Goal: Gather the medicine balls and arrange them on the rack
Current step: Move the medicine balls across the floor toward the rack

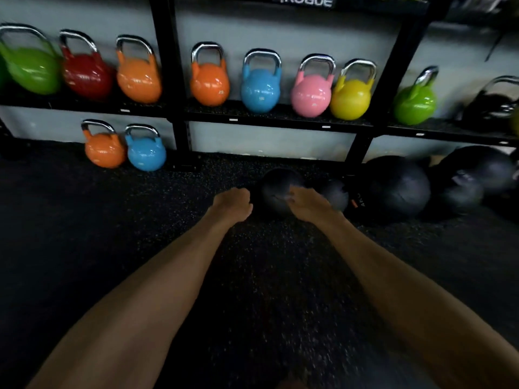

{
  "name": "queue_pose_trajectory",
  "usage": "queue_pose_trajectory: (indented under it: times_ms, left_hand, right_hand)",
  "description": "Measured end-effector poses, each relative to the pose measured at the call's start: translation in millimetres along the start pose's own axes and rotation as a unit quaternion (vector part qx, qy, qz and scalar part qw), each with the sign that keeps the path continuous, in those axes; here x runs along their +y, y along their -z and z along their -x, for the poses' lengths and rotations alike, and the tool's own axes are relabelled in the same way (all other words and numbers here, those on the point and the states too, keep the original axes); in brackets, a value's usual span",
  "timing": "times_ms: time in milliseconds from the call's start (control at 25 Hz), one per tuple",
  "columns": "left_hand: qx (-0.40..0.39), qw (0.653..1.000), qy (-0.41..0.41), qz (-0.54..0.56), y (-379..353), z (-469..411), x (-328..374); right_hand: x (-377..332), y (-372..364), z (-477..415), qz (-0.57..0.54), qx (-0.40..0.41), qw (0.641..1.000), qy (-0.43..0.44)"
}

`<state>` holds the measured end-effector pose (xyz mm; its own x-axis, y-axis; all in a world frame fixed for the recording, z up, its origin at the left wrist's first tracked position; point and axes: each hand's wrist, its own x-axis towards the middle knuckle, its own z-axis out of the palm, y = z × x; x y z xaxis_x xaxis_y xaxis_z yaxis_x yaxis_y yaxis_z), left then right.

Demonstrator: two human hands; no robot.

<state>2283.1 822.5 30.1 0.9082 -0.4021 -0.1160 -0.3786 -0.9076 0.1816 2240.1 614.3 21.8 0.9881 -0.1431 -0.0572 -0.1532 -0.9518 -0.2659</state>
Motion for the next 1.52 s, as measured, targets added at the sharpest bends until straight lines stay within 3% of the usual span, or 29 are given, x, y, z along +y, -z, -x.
queue_pose_trajectory:
  times_ms: [200,480,760,1160,1520]
  left_hand:
    - [-0.027,0.998,-0.060,-0.001,66,70,56]
    - [-0.049,0.990,-0.131,-0.001,226,194,164]
    - [-0.077,0.993,-0.085,0.007,364,382,222]
    - [-0.127,0.992,-0.014,-0.020,395,606,185]
    - [-0.158,0.986,0.057,0.006,328,888,114]
  right_hand:
    - [4,85,102,0.004,-0.024,0.999,-0.045]
    - [-21,273,253,-0.002,-0.050,0.990,-0.131]
    - [-91,422,410,0.008,-0.114,0.987,-0.110]
    - [-197,434,594,0.002,-0.120,0.991,-0.062]
    - [-305,355,822,0.007,-0.192,0.981,-0.007]
